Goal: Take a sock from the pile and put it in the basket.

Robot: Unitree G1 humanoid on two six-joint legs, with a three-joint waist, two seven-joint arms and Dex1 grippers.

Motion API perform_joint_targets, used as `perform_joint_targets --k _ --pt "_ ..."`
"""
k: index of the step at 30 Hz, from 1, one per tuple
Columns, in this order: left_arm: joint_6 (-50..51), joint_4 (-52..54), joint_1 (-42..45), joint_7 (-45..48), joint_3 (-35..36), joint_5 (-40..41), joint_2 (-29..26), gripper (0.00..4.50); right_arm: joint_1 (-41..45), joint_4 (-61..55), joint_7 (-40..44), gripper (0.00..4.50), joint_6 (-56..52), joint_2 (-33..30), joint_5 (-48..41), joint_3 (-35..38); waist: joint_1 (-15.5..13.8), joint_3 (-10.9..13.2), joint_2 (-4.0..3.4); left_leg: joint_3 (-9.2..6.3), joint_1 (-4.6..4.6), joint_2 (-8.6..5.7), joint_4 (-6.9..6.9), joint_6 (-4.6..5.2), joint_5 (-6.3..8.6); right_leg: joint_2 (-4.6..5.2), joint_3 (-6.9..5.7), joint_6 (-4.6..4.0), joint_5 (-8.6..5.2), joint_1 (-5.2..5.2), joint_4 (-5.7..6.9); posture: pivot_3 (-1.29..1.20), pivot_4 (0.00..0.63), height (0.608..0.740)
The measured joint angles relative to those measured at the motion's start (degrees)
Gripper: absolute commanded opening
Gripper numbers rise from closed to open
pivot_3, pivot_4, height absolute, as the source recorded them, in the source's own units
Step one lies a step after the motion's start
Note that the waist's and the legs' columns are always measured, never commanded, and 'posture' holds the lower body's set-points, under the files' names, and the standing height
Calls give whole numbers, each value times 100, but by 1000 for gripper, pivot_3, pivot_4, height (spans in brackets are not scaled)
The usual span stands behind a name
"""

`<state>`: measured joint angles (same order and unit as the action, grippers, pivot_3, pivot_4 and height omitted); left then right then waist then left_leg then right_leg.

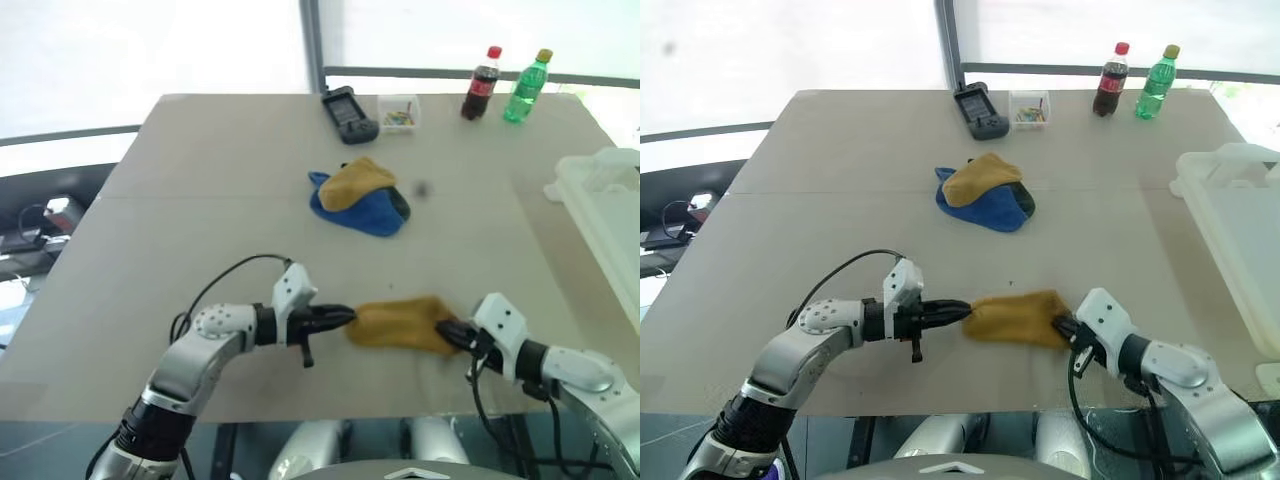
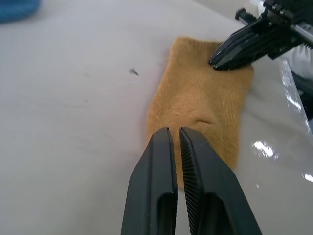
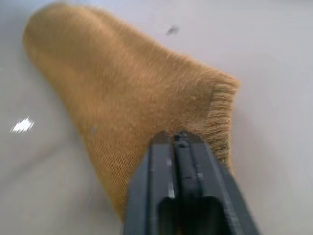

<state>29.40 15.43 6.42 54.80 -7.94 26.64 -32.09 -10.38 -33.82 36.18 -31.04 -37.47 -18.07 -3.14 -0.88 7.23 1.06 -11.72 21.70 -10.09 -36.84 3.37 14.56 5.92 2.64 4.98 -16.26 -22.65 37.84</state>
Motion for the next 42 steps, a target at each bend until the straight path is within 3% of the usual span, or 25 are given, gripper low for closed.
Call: perform_joint_targets --k 4,5,6,8,9,13,20,24,30,37,42 --pt "-144 242 -357 -99 578 139 -91 2611 294 31 26 3265 2 147 -238 217 11 1 -2 3 3 0 7 0 1 -1 5 0 0 -1 -7 0 150 740" --pt "-189 347 -611 -134 893 262 -120 2799 427 42 13 3453 -39 209 -354 282 31 2 -2 6 4 2 8 0 1 -3 10 0 0 -4 -8 0 150 740" --pt "-293 453 -946 -145 1269 379 -148 3399 573 31 4 4073 -97 261 -485 392 43 3 -2 11 2 3 11 0 1 -3 15 -1 0 -5 -8 0 150 740" --pt "-400 489 -1241 -166 1653 486 -160 4132 748 32 -29 4500 -138 279 -550 449 7 5 -3 8 2 4 13 0 1 -3 8 -1 0 -8 -10 0 150 740" --pt "-414 497 -1385 -216 1931 604 -157 4461 900 33 -60 4500 -155 334 -597 474 0 5 -3 8 1 6 12 0 2 -5 7 -1 0 -7 -8 0 150 740" --pt "-478 484 -1301 -279 2521 800 -260 4461 1550 264 -159 4500 -161 371 -441 347 -81 7 -5 8 2 5 4 -1 2 -3 2 -3 2 -4 -5 0 150 740" --pt "-261 481 -267 -473 2721 971 -658 4461 3757 2525 -365 4500 53 774 396 -246 51 16 -5 16 4 7 6 -2 1 -6 11 -12 11 -14 -4 0 150 740" --pt "45 842 -314 -737 2378 1119 -503 4461 3692 2585 85 4500 225 659 343 -253 36 15 -7 8 18 8 11 13 11 5 -30 -13 10 -17 -14 0 150 740" --pt "127 1051 -164 -1139 2039 1099 -256 4461 3674 2588 105 4500 166 717 347 -252 167 15 -7 33 13 10 -1 15 13 7 -29 -13 11 -16 -13 0 150 740" --pt "33 1049 18 -1506 1891 1059 53 4461 4817 3858 -433 4500 276 1583 781 -348 177 15 -8 45 -1 33 -2 -4 3 -14 -21 -31 27 -17 7 0 150 740" --pt "13 1075 -123 -1546 2078 1061 -87 4461 5895 5977 -778 4500 723 2344 987 -311 225 17 -11 52 7 30 0 -3 3 -13 -20 -31 28 -26 -4 0 150 740"
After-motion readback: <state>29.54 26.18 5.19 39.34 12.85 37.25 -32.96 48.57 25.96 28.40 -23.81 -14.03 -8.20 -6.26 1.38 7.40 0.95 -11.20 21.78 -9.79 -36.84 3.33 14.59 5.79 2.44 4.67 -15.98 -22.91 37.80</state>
